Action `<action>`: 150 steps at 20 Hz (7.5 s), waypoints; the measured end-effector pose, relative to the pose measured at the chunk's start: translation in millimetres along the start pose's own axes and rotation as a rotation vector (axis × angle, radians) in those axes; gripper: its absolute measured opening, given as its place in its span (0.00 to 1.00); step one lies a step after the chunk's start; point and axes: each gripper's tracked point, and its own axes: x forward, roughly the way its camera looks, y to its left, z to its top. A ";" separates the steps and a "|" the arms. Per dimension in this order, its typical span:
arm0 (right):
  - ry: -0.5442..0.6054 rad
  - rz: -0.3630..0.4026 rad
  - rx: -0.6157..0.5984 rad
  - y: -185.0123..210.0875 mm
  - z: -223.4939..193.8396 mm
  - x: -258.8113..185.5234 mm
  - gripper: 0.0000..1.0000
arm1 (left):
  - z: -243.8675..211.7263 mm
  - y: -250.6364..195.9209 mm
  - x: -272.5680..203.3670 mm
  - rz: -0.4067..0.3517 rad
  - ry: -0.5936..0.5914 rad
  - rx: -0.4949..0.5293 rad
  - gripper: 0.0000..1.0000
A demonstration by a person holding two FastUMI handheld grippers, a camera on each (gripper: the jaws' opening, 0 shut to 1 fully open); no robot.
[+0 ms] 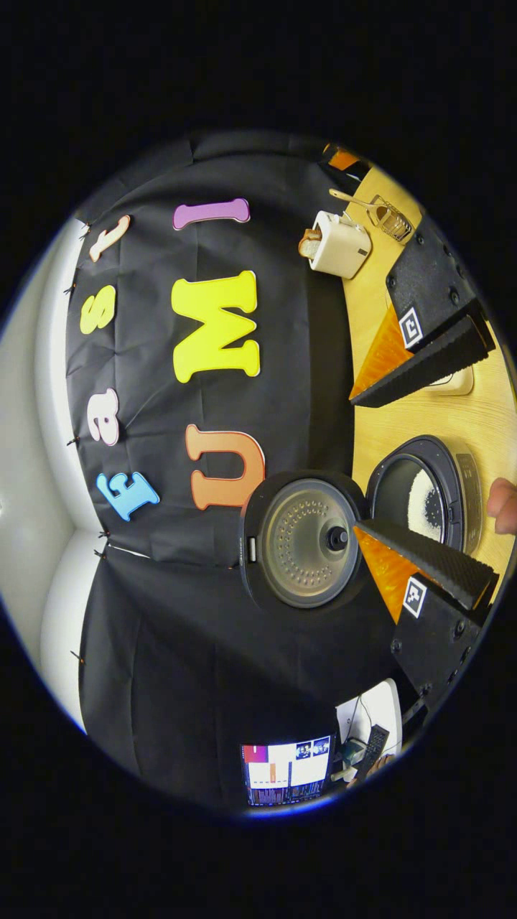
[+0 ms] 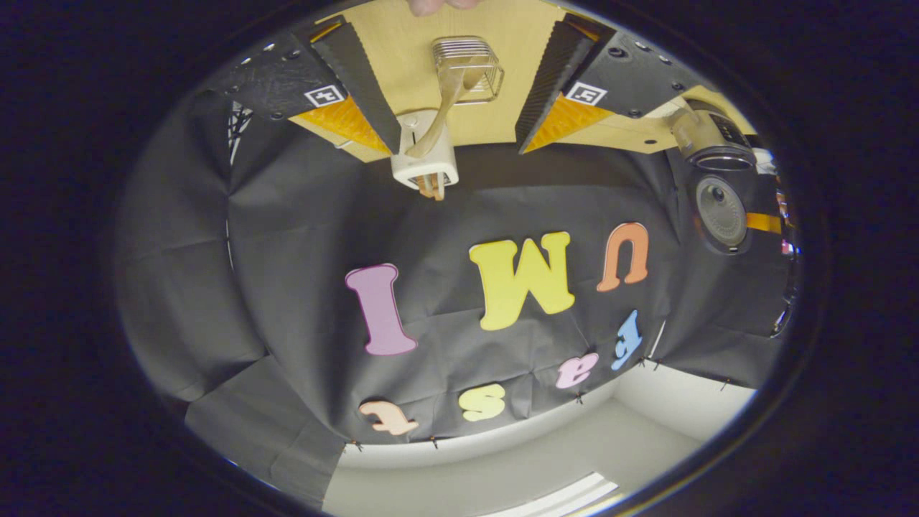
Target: Close the left gripper, press the button to open the rice cooker; take a wooden spoon from the chopstick holder with the right hand, scoop a spoonful of rice and pour it into the rice cooker, then put the wooden spoon back into the chopstick holder.
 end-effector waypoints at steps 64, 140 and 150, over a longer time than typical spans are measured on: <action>0.128 0.247 -0.078 267.2 1.7 119.7 0.06 | -57.7 46.5 -40.2 0.006 -0.120 0.064 0.99; 0.611 0.191 0.719 289.7 -96.6 133.8 0.00 | -49.4 111.4 -70.0 0.087 -0.110 0.025 0.99; 0.572 0.226 0.903 260.0 -68.5 139.9 0.00 | -47.3 109.4 -69.9 0.110 -0.117 0.031 0.99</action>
